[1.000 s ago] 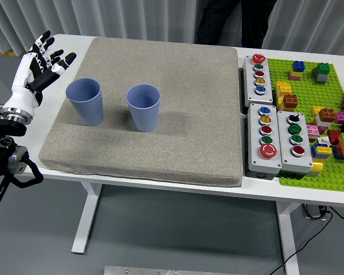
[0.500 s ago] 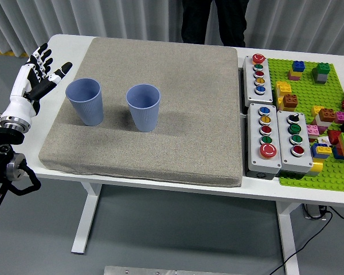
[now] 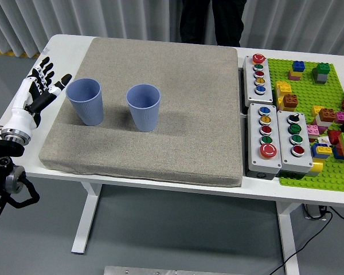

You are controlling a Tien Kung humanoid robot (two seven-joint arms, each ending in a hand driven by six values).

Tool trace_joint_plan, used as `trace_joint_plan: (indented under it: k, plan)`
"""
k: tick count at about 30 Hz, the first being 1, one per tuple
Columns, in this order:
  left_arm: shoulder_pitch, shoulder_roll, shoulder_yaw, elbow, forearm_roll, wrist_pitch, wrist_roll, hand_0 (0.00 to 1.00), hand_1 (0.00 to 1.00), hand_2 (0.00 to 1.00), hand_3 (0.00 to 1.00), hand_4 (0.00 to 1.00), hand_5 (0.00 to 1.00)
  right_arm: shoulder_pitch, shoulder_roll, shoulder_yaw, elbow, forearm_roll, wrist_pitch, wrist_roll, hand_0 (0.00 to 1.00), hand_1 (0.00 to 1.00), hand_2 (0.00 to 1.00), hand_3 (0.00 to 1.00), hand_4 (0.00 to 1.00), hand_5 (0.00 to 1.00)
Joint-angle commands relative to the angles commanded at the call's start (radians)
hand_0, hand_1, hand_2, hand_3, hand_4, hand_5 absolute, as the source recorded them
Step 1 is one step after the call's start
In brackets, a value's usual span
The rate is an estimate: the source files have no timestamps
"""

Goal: Pick cup pour cup place

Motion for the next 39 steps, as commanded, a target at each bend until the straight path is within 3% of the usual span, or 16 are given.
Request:
trace_joint_plan:
  k: [11,12,23,24,39]
  plan:
    - [0.034,-0.014,0.028,-0.013,0.034,-0.009,0.004,0.998,0.998,0.998,0.998,0.964,0.406,-0.002,0.002,0.0,0.0,-0.008,0.002,-0.002,0.695,0.682,0.622,0.602,0.024,0.197]
    - [0.034,-0.015,0.029,-0.012,0.034,-0.01,0.004,0.998,0.998,0.998,0.998,0.888,0.297,-0.002,0.002,0.0,0.0,-0.009,0.003,-0.002,0.694,0.682,0.622,0.602,0.025,0.199]
    - [0.03,-0.025,0.057,0.014,0.018,0.002,-0.007,0.998,0.998,0.998,0.998,0.916,0.338,-0.009,0.005,-0.004,0.0,-0.01,0.005,-0.003,0.695,0.682,0.622,0.603,0.025,0.2]
    - [0.029,-0.026,0.06,0.019,0.016,0.003,-0.007,0.998,0.998,0.998,0.998,0.956,0.41,-0.009,0.005,-0.004,0.0,-0.011,0.005,-0.004,0.694,0.682,0.622,0.603,0.024,0.2]
    - [0.021,-0.035,0.074,0.025,0.032,0.003,-0.004,0.998,0.998,0.998,0.998,0.922,0.362,-0.003,0.006,-0.01,0.0,0.001,0.003,-0.003,0.694,0.683,0.622,0.603,0.024,0.205]
